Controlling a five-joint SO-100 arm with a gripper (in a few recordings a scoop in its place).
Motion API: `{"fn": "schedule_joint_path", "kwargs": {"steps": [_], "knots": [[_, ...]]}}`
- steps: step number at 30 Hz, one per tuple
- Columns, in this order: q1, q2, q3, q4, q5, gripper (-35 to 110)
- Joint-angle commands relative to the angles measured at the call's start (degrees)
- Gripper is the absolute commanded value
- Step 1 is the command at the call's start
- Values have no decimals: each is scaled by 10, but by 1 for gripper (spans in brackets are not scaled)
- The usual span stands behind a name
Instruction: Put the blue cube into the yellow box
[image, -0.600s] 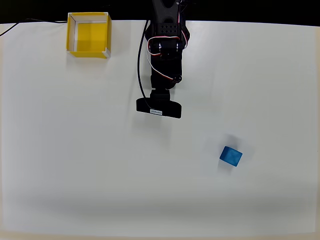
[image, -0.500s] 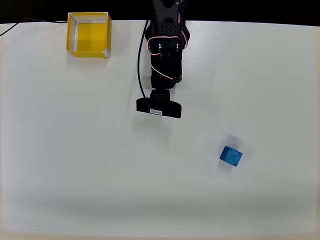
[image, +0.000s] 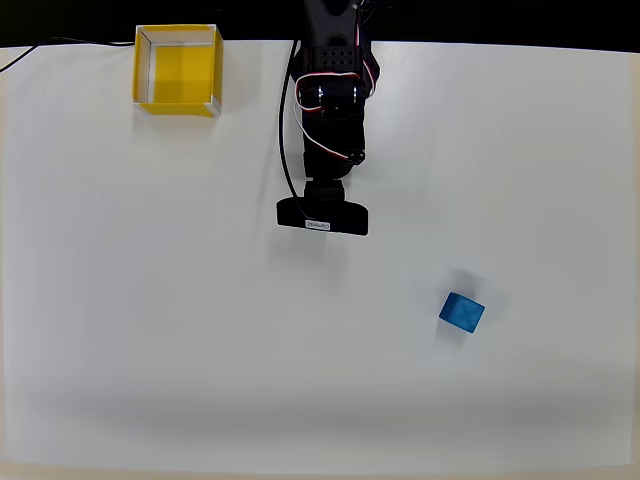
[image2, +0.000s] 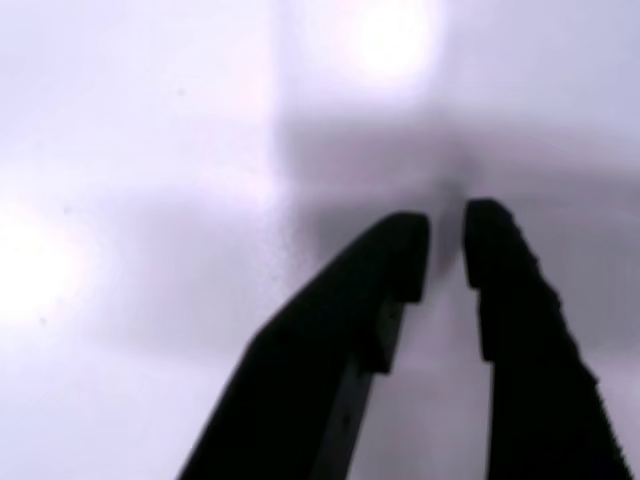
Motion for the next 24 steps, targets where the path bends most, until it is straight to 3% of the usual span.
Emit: {"fn": "schedule_joint_path", "kwargs": {"steps": [1, 5, 10, 13, 24], "knots": [[0, 14, 15, -37, -10, 0], [17, -14, 14, -196, -27, 0], [41, -192, 14, -562, -48, 1], [37, -312, -9, -725, -54, 8], [-21, -605, -138, -1016, 47, 37]]}}
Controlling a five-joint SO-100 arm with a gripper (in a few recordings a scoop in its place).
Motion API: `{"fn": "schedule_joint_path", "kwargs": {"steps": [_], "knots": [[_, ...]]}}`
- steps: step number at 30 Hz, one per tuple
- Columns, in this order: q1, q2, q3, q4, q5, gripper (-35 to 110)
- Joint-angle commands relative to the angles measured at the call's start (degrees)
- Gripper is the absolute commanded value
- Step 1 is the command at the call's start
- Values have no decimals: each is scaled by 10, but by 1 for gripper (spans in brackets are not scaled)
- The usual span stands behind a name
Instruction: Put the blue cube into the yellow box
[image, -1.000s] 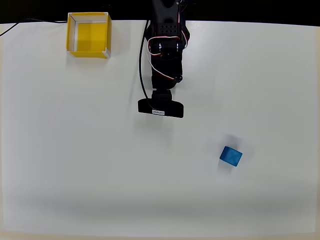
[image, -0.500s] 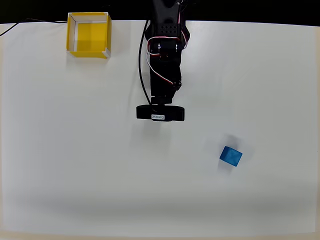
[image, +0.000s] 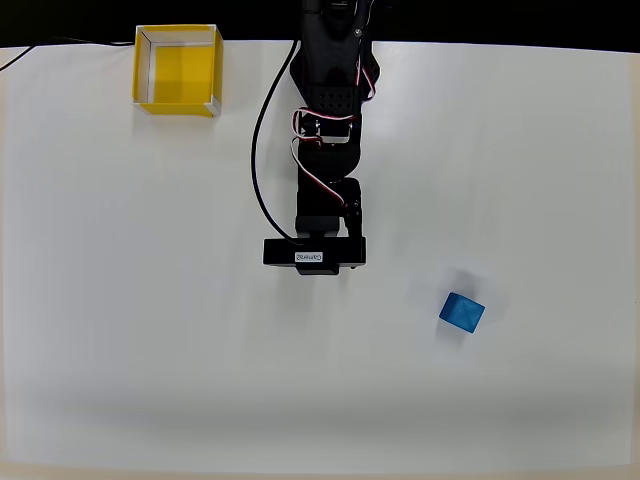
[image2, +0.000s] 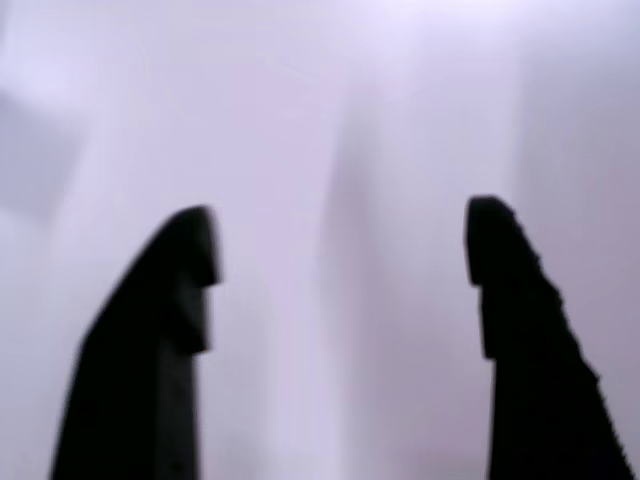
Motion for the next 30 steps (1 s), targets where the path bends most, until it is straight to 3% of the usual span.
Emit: {"fn": "schedule_joint_path", "kwargs": {"steps": [1, 11, 30], "knots": [[-38, -69, -82, -130, 22, 39], [-136, -254, -183, -287, 50, 47], [-223, -530, -416, -295, 62, 48]]}}
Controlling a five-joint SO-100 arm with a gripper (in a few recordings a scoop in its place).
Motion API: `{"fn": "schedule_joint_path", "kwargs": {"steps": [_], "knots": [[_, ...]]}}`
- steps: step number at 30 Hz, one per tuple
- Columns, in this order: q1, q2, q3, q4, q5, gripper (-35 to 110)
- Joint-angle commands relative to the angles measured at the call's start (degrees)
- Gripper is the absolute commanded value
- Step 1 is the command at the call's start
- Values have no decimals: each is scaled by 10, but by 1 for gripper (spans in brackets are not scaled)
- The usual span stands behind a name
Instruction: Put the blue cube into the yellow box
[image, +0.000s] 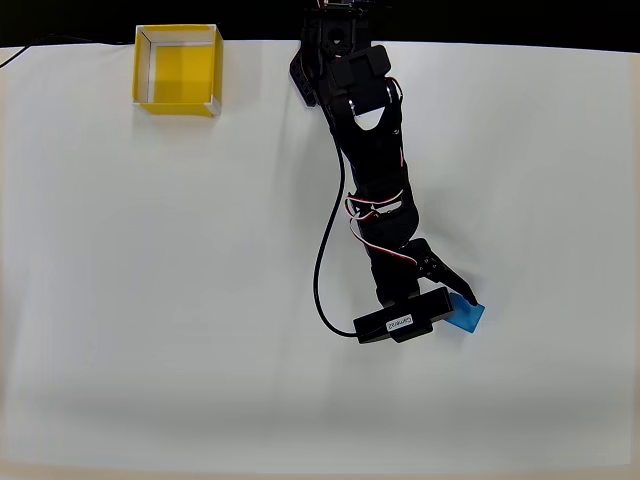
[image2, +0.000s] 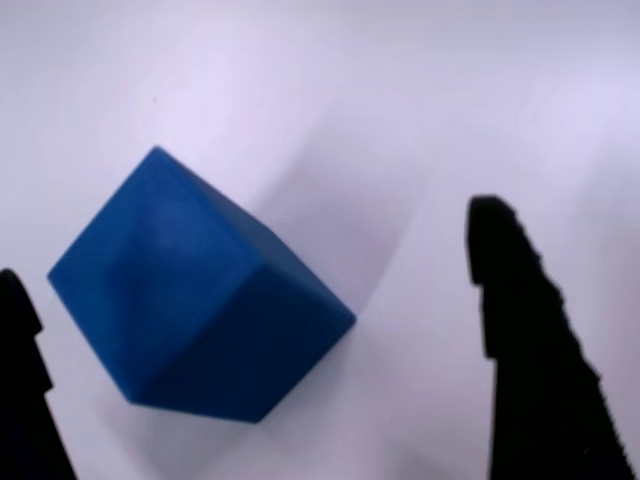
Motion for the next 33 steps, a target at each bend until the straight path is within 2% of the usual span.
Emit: {"fn": "schedule_joint_path", "kwargs": {"steps": [1, 13, 33], "knots": [[-24, 12, -62, -30, -2, 48], [-60, -66, -100, -60, 1, 48], [-74, -215, -256, -43, 15, 46]]}}
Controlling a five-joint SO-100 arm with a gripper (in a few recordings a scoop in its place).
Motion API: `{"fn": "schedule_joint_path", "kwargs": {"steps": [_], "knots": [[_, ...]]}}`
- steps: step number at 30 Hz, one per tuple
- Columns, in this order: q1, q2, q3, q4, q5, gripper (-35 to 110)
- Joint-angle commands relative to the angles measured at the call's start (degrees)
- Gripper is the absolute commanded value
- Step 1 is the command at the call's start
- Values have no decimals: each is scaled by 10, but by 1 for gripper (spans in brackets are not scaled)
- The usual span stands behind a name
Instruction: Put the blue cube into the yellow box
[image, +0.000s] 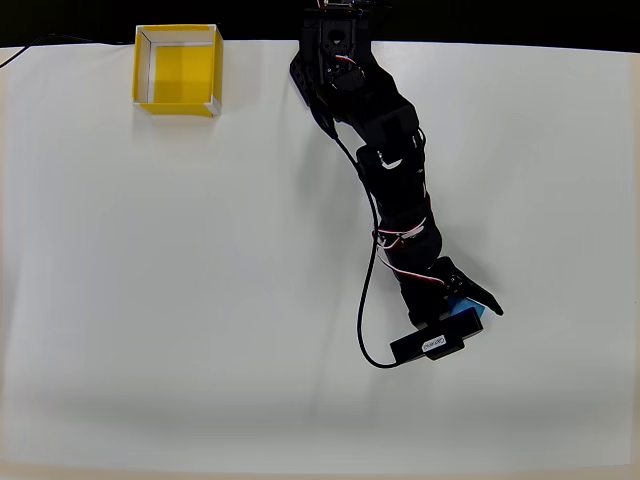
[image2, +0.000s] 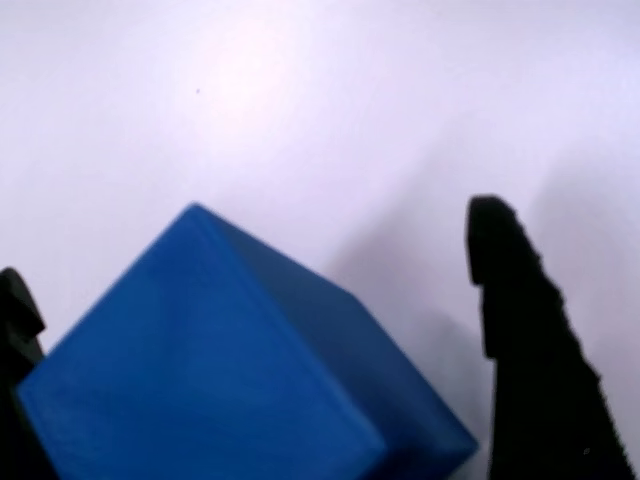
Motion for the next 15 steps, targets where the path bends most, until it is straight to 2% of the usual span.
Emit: {"fn": "schedule_joint_path", "kwargs": {"steps": [1, 15], "knots": [[-13, 27, -47, -16, -5, 45], [-25, 22, -44, -23, -7, 17]]}}
